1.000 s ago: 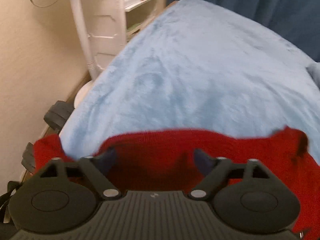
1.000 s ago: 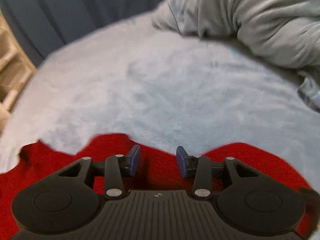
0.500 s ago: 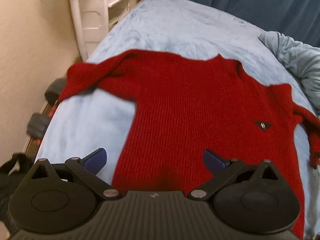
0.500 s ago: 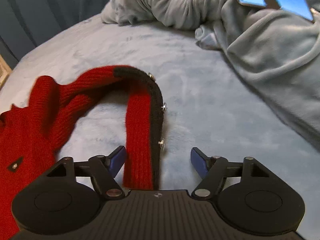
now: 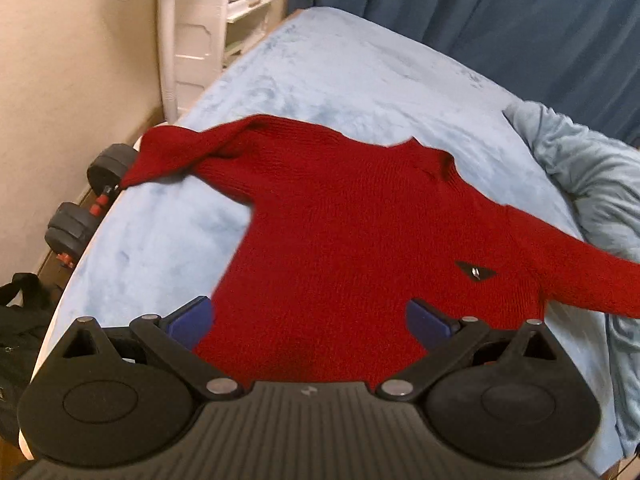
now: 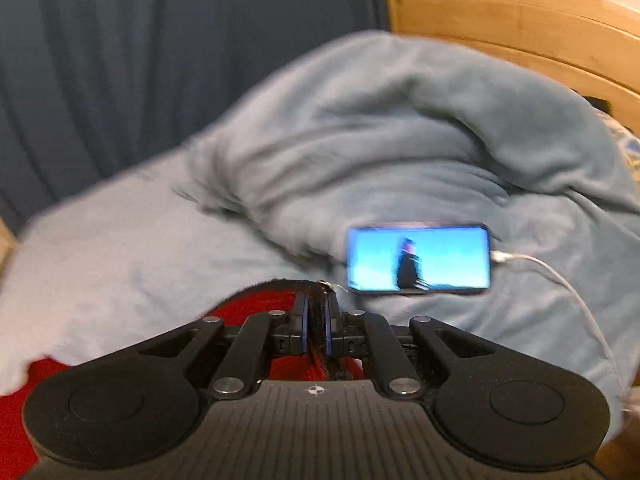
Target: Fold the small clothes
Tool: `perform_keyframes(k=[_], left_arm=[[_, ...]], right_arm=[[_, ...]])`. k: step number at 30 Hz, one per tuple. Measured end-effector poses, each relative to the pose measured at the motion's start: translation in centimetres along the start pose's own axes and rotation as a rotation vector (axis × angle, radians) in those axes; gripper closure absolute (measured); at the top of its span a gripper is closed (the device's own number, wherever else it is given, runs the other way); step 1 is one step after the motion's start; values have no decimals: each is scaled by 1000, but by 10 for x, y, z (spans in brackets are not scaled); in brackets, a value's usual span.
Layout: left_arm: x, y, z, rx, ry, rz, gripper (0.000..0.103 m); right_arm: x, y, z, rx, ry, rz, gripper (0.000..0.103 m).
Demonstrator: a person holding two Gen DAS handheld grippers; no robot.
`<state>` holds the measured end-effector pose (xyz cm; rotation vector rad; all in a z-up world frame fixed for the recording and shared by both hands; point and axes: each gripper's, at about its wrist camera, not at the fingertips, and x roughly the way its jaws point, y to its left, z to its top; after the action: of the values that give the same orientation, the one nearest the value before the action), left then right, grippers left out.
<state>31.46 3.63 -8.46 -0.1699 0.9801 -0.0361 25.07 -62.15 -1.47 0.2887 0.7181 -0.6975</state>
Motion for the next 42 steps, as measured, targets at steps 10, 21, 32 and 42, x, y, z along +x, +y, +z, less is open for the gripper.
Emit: perform_keyframes(k=[10, 21, 32, 42], left_arm=[[-1, 68, -1, -100, -11, 133, 1], [105, 169, 51, 89, -46, 432, 1], [215, 161, 113, 317, 56, 347, 47], [126, 125, 174, 331, 461, 165, 96]], right_arm=[[-21, 49, -142, -122, 128, 64, 43], [-104, 182, -269, -299, 370, 323, 40], [-108, 235, -290, -436, 403, 270, 40], [-116, 206, -289, -397, 320, 341, 40]])
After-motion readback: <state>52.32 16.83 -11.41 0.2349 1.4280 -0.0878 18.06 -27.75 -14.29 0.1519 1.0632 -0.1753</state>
